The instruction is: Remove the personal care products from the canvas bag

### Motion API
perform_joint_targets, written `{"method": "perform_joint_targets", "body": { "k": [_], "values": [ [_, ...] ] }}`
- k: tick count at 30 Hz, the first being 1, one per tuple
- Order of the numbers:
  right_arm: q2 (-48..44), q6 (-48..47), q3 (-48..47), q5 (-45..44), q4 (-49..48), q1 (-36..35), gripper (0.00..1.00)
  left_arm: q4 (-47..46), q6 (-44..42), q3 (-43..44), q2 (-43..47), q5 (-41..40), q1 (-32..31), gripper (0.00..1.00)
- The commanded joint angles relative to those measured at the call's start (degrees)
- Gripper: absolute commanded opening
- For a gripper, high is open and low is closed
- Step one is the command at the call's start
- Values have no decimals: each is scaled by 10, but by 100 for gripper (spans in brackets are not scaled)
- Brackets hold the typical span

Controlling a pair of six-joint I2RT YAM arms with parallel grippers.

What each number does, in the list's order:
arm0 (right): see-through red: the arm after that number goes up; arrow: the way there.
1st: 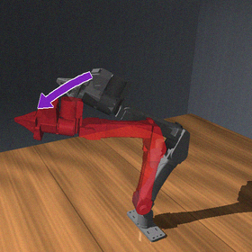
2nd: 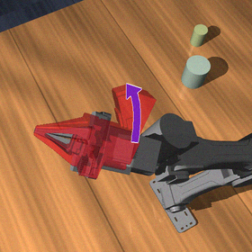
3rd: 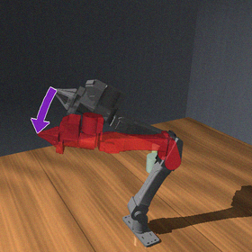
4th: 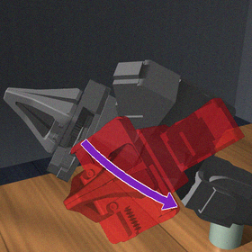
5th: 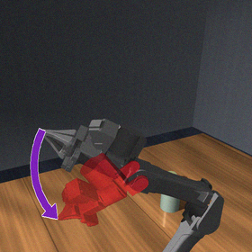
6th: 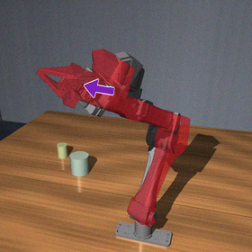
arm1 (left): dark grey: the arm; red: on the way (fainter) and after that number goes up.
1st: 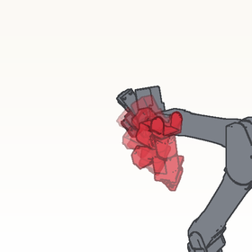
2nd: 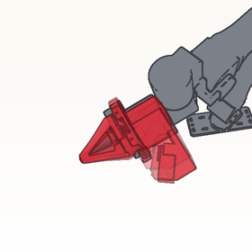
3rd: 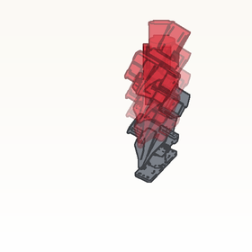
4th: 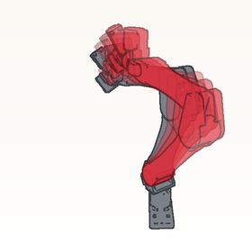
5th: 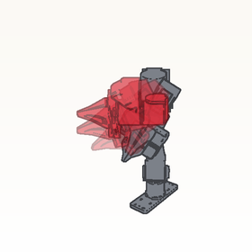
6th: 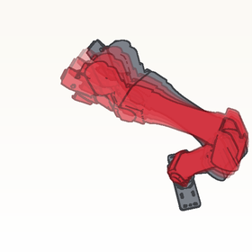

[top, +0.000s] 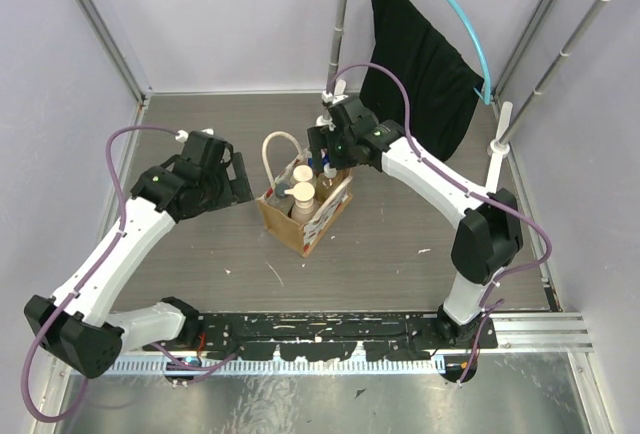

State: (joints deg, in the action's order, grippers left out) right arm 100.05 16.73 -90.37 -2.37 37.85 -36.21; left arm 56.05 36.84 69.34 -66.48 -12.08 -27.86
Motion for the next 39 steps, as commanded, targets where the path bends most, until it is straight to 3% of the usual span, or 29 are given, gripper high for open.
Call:
{"method": "perform_joint_targets", "body": {
  "k": [1, 6, 14, 19, 35, 39],
  "values": [
    [-27, 30, 21, 20, 18, -10, 87, -2, 13, -15, -4, 6, 1, 98],
    [-15, 34, 19, 12, 36, -23, 83, 1, 17, -23, -3, 9, 2, 98],
    [-32, 34, -4, -71, 59, -59, 81, 5, 20, -34, 9, 2, 1, 98],
    [-30, 39, -6, -56, 68, -60, 81, 1, 23, -42, 6, 8, 1, 98],
    [88, 79, -51, -59, 82, -60, 80, 7, 24, -55, 16, 9, 1, 98],
    [103, 99, -85, -118, 91, -60, 76, 5, 26, -62, 19, 9, 2, 98]
  ]
}}
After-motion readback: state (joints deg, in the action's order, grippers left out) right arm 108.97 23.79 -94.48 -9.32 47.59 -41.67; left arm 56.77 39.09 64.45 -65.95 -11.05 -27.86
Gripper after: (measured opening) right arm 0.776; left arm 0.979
